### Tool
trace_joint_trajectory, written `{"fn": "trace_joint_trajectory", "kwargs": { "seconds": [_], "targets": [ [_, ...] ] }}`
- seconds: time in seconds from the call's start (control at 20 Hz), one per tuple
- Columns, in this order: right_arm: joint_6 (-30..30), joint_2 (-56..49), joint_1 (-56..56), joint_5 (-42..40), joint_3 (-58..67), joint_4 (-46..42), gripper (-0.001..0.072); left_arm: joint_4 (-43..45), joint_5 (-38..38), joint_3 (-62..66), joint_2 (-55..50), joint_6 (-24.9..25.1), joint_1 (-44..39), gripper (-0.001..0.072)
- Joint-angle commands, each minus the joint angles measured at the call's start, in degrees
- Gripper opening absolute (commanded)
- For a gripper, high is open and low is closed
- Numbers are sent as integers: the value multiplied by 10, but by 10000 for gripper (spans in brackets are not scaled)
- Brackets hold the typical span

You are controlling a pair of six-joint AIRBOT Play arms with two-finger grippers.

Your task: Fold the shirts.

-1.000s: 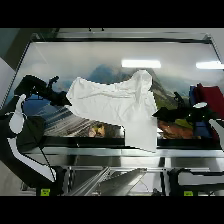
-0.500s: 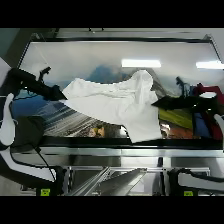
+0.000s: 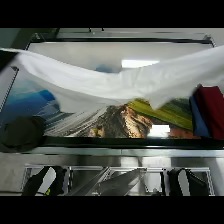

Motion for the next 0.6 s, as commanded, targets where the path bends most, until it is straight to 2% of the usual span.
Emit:
{"fn": "trace_joint_trajectory", "kwargs": {
  "seconds": [0.0,0.2,0.3,0.45,0.55],
  "targets": [
    [9,71,-51,-61,44,-20,26,10,-72,9,101,2,82,10],
    [17,18,-43,-21,14,-11,24,22,-82,-45,42,4,-10,8],
    [-20,-30,-9,-27,-25,-15,23,22,-97,-71,-28,5,-73,8],
    [-19,-151,66,-54,-58,-97,23,38,-126,-83,-154,10,-135,8],
    [-23,-256,107,-60,-59,-118,24,63,-135,-83,-246,10,-163,9]
  ]
}}
